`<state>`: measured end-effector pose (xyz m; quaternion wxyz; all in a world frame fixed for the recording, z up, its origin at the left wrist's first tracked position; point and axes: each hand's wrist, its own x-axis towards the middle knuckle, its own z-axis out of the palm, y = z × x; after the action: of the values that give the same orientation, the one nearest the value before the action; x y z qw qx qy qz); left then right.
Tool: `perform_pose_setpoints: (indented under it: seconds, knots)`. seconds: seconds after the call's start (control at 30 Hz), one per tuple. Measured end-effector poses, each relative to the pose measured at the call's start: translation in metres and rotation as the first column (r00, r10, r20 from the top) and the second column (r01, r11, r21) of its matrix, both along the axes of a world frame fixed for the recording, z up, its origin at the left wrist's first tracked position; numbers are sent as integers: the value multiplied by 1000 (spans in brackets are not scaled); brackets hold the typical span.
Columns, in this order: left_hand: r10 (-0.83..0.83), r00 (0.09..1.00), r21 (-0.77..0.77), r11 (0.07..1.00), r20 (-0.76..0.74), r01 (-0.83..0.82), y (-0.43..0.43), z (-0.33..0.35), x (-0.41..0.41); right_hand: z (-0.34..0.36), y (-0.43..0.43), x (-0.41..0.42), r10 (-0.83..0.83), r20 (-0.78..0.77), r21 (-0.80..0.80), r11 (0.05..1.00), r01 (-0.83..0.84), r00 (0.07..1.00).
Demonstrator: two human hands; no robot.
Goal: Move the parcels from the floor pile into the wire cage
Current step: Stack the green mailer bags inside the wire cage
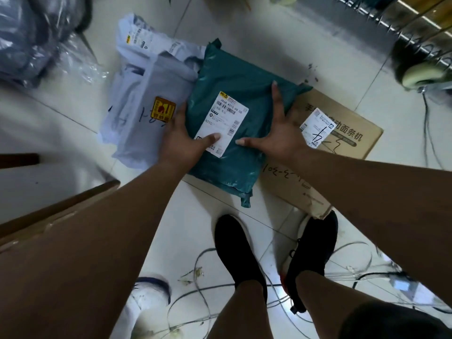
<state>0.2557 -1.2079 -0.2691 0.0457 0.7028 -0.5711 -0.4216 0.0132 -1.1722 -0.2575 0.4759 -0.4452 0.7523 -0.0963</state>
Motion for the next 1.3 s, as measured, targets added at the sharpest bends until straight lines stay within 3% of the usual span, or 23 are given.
perform_pose_setpoints:
  seconds: [0.13,0.23,0.33,0.43,0.5,0.67,0.83,1.0,1.3]
  knots:
    - [69,961,-106,993,267,-42,37,13,-3,3,-19,-6,155,-166,90,986,-142,974]
    - [230,918,-130,972,324,-198,72,21,-12,3,-32,-9,212,-207,109,975,-193,955]
    - [374,897,-13,924,237,-382,93,21,-22,5,-43,-11,351,-320,66,935,-349,880]
    - [544,839,149,833,-37,-533,100,19,-32,9,-68,-12,475,-331,74,874,-480,815]
    - [543,820,169,839,-182,-518,101,18,-40,12,-89,-12,571,-289,98,816,-570,768]
    - [569,797,217,820,-204,-530,85,8,-52,15,-122,-16,691,-179,142,723,-676,701]
    - [572,801,144,820,-178,-554,82,6,-56,17,-110,-24,665,-200,79,743,-665,720]
    - [478,860,41,877,-178,-479,65,37,-60,55,-91,-47,525,-214,-12,842,-540,824]
    - [51,990,-66,996,-131,-60,-14,228,-42,225,-47,-73,243,-101,-50,967,-248,965]
